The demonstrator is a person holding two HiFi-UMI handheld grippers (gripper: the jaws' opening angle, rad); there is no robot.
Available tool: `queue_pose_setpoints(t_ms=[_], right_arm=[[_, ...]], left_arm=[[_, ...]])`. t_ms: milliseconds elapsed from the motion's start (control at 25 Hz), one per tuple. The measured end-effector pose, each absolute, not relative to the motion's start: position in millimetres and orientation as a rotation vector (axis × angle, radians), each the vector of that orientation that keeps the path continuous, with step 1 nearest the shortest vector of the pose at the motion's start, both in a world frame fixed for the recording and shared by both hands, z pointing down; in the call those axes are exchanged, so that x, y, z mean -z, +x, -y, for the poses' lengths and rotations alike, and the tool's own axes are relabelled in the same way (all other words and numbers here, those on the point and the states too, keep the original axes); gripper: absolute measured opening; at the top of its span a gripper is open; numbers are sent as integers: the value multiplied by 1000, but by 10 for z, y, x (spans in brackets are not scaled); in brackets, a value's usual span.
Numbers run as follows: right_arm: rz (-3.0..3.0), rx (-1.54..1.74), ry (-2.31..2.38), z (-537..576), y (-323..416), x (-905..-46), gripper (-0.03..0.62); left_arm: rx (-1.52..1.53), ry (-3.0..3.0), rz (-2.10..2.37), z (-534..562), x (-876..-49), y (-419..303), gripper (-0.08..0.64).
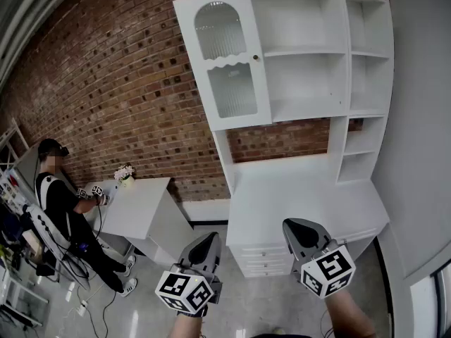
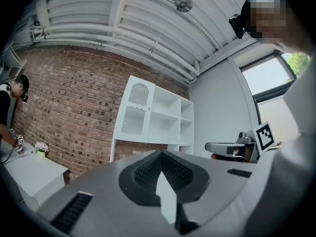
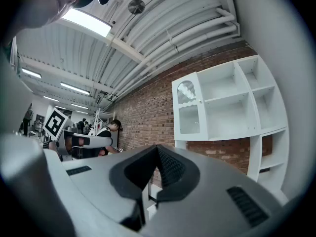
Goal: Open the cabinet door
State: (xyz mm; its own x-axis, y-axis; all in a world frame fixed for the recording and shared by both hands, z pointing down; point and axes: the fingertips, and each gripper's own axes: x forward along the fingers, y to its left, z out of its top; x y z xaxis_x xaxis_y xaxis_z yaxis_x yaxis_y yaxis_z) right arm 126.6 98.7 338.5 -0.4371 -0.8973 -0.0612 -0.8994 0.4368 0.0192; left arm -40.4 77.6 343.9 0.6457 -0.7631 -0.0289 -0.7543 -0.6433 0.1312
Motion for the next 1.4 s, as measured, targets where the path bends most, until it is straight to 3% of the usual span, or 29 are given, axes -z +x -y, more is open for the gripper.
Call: queue_pose_setpoints(t_ms=[800,1400], right_arm=[[-2575,-2,-1540,-591,1756,-3395,5],[-2524,-32,-1670,633,1575,-3372,5]], left_arm=[[112,2714,1362,-291,-3463,-134,0],[139,2818,1255,1108,-3390,-198,0]])
